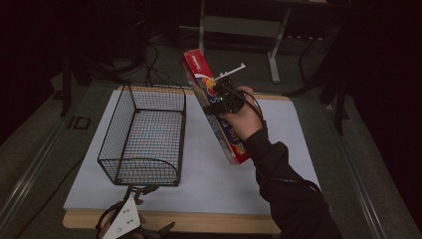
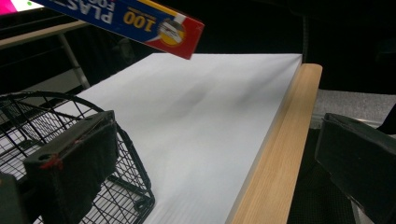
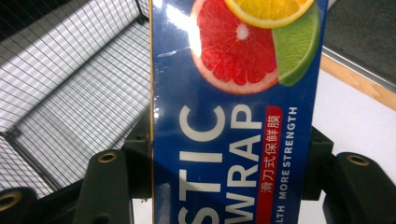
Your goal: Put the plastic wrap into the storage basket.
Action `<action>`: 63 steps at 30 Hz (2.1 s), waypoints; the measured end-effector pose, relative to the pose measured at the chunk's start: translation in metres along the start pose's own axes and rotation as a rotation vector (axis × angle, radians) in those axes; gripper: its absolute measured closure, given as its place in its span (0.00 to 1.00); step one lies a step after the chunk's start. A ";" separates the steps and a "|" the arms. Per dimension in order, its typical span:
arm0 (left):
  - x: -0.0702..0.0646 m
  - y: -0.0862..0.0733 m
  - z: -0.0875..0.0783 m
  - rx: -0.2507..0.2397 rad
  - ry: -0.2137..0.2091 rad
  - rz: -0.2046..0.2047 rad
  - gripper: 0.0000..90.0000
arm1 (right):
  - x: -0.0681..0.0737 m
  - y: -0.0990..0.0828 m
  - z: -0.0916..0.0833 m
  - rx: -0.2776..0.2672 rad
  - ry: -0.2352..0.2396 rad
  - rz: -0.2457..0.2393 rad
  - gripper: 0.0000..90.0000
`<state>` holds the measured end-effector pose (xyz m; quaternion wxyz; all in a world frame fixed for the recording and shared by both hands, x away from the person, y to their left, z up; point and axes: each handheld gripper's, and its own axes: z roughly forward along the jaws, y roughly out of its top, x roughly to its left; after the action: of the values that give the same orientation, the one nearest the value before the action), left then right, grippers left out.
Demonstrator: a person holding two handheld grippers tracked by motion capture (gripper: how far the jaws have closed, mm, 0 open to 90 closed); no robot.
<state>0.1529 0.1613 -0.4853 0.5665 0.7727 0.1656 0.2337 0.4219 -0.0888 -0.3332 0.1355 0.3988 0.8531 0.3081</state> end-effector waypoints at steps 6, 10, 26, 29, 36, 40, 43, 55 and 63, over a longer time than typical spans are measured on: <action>0.000 0.001 0.000 -0.008 -0.001 -0.001 0.00 | 0.010 0.013 0.002 -0.001 0.002 -0.007 0.44; -0.001 0.001 -0.001 -0.011 -0.004 -0.002 0.00 | 0.018 0.022 0.004 -0.011 0.004 -0.014 0.44; -0.001 0.001 -0.002 -0.018 0.003 0.002 0.00 | 0.056 0.057 0.014 -0.049 0.039 -0.041 0.44; -0.001 0.001 -0.003 -0.017 0.002 0.005 0.00 | 0.065 0.062 0.017 -0.057 0.048 -0.056 0.44; -0.002 0.001 -0.003 -0.019 0.003 0.005 0.00 | 0.088 0.075 0.028 -0.073 0.069 -0.075 0.44; -0.002 0.001 -0.004 -0.020 0.003 0.006 0.00 | 0.099 0.079 0.034 -0.083 0.078 -0.089 0.44; -0.002 0.001 -0.004 -0.021 0.004 0.006 0.00 | 0.106 0.082 0.039 -0.089 0.088 -0.092 0.44; -0.002 0.000 -0.005 -0.017 0.007 0.013 0.00 | 0.129 0.088 0.059 -0.122 0.113 -0.083 0.44; -0.001 0.000 -0.006 -0.020 0.006 0.013 0.00 | 0.145 0.078 0.091 -0.126 0.131 -0.070 0.44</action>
<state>0.1486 0.1651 -0.4838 0.5721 0.7674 0.1598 0.2414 0.4181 0.0984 -0.3518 0.1149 0.3383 0.8525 0.3816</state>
